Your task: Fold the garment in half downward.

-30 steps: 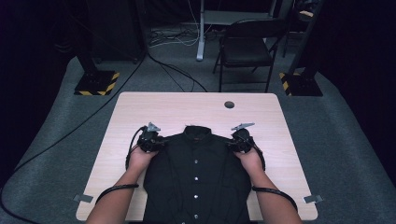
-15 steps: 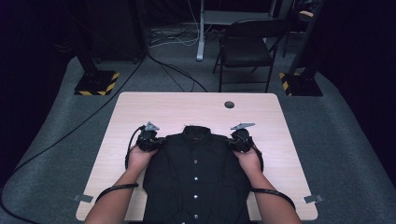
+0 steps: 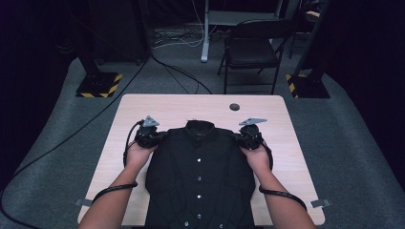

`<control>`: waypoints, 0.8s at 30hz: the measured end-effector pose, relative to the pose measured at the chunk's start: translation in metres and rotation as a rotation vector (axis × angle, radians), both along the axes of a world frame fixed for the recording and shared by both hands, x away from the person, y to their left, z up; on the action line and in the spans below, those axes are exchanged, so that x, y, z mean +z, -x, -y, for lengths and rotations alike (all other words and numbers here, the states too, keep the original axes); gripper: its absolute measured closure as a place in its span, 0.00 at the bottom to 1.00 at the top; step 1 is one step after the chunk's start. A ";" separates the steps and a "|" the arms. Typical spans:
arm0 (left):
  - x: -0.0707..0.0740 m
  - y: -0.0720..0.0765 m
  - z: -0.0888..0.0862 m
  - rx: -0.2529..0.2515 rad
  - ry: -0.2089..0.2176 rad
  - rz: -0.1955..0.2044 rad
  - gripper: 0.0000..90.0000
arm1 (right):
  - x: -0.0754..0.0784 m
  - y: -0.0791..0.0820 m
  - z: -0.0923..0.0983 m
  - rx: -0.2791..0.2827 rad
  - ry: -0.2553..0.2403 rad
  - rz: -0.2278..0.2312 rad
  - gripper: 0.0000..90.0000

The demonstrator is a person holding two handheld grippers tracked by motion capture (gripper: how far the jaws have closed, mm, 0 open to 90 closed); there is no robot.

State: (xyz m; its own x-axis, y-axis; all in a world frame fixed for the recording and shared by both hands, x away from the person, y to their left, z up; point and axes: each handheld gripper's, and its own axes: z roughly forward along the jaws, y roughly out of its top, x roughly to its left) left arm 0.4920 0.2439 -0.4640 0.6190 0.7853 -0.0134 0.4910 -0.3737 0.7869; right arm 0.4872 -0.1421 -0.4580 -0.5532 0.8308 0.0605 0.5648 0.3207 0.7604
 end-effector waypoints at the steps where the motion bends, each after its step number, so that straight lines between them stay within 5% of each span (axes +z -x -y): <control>1: 0.003 0.000 -0.001 0.000 0.003 0.004 0.93 | 0.003 0.000 0.000 0.003 0.000 0.005 0.93; 24: 0.071 -0.011 -0.009 0.026 0.026 0.120 0.94 | 0.079 -0.012 -0.015 0.016 -0.011 0.152 0.93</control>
State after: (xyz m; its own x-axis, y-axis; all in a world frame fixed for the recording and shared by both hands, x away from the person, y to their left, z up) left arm 0.5030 0.2529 -0.3928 0.5968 0.8014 0.0391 0.4022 -0.3409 0.8497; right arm 0.4989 -0.1270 -0.3791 -0.5701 0.8214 -0.0161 0.4378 0.3203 0.8401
